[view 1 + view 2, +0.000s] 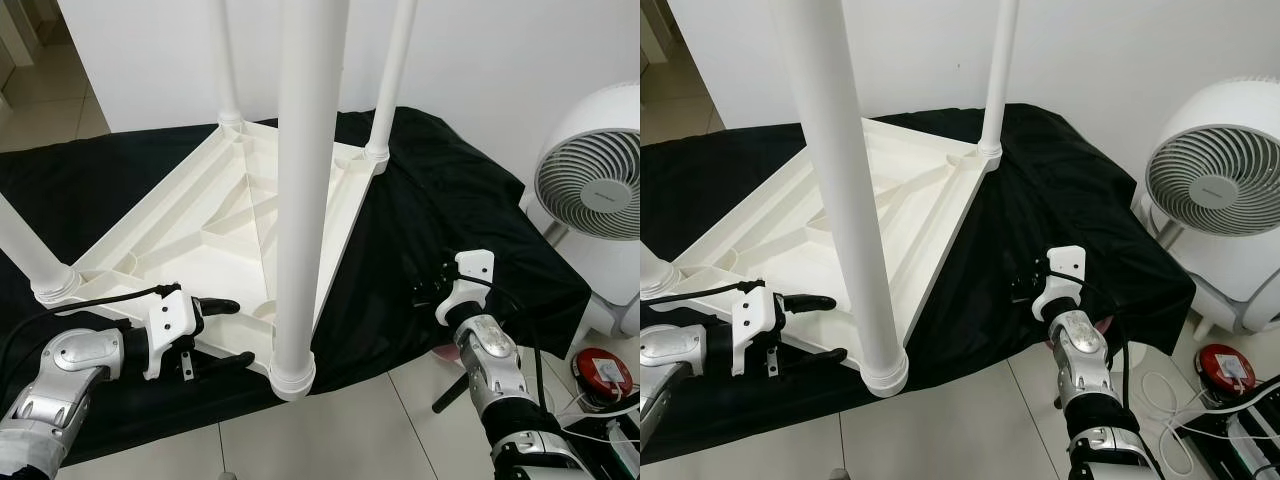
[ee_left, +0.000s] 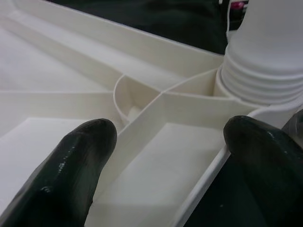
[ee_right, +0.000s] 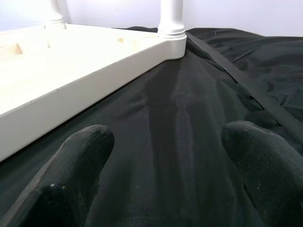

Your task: Building children table

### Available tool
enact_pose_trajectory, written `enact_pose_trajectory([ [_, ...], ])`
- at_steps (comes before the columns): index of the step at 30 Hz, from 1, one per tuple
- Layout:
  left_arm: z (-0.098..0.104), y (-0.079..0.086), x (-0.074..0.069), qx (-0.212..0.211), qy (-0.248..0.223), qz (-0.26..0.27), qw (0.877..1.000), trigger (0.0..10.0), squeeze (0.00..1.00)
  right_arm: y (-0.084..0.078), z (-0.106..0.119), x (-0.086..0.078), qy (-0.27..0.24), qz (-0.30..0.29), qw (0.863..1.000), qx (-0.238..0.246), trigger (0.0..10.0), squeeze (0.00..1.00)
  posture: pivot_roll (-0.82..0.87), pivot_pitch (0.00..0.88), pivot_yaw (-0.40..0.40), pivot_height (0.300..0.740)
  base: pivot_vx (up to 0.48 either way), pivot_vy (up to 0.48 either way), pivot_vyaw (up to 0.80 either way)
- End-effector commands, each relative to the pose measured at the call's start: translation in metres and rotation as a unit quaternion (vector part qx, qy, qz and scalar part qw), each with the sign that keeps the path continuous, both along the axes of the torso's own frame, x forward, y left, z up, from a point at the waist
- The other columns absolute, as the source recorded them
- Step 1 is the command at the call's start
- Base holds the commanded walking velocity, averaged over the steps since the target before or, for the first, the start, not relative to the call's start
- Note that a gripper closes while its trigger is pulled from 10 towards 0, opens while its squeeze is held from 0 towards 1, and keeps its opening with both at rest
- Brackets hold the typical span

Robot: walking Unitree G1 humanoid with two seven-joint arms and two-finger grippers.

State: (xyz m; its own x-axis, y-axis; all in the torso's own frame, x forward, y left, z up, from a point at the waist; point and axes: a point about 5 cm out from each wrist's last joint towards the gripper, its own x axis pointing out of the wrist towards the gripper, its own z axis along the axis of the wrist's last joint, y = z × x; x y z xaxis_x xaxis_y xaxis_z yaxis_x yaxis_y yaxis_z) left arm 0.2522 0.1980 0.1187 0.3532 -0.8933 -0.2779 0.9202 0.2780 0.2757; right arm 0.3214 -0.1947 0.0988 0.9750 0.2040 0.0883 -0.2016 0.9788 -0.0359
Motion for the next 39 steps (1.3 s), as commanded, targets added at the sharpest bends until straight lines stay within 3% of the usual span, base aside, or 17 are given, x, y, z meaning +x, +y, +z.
enact_pose_trajectory([
  [1,0.004,0.0,-0.004,0.002,0.011,-0.032,0.999,10.0,0.0,0.001,-0.002,-0.002,0.001,0.001,1.0,0.005,10.0,0.0,0.01,0.022,-0.016,0.74,0.0,0.0,0.0],
  [4,0.017,-0.01,-0.007,-0.042,-0.034,-0.024,0.998,10.0,0.0,0.008,0.006,-0.003,-0.019,0.039,0.999,0.006,10.0,0.0,0.01,0.025,-0.023,0.74,0.0,0.0,0.0],
  [12,0.015,-0.014,-0.021,-0.042,-0.024,-0.034,0.998,10.0,0.0,0.013,0.012,-0.018,-0.033,0.109,0.993,-0.009,10.0,0.0,0.01,0.029,-0.03,0.74,0.0,0.0,0.0],
  [16,0.003,-0.023,-0.031,-0.033,-0.008,-0.054,0.998,10.0,0.0,0.019,0.011,-0.027,-0.028,0.147,0.988,-0.031,10.0,0.0,0.01,0.029,-0.025,0.74,0.0,0.0,0.0],
  [24,-0.003,-0.021,-0.021,-0.013,-0.014,-0.033,0.999,10.0,0.0,0.023,0.014,-0.028,-0.033,0.157,0.986,-0.035,10.0,0.0,0.0,0.021,-0.022,0.74,0.0,0.0,0.0],
  [27,-0.008,-0.012,-0.014,0.024,-0.026,-0.013,0.999,10.0,0.0,0.024,0.016,-0.031,-0.034,0.16,0.986,-0.031,10.0,0.0,-0.01,0.011,-0.017,0.74,0.0,0.0,0.0],
  [30,-0.008,-0.009,-0.01,0.031,-0.027,0.001,0.999,10.0,0.0,0.024,0.016,-0.031,-0.033,0.158,0.986,-0.03,10.0,0.0,-0.01,0.009,-0.018,0.74,0.0,0.0,0.0],
  [31,-0.009,0.0,-0.002,0.056,-0.03,0.029,0.998,10.0,0.0,0.025,0.015,-0.033,-0.03,0.158,0.987,-0.029,10.0,0.0,-0.01,0.004,-0.016,0.74,0.0,0.0,0.0],
  [35,-0.011,0.005,0.002,0.072,-0.03,0.041,0.996,10.0,0.0,0.025,0.015,-0.034,-0.03,0.157,0.987,-0.029,10.0,0.0,-0.01,0.003,-0.014,0.74,0.0,0.0,0.0],
  [39,-0.016,0.02,0.008,0.108,-0.021,0.073,0.991,10.0,0.0,0.025,0.014,-0.035,-0.026,0.156,0.987,-0.029,10.0,0.0,-0.01,0.0,-0.01,0.74,0.0,0.0,0.0],
])
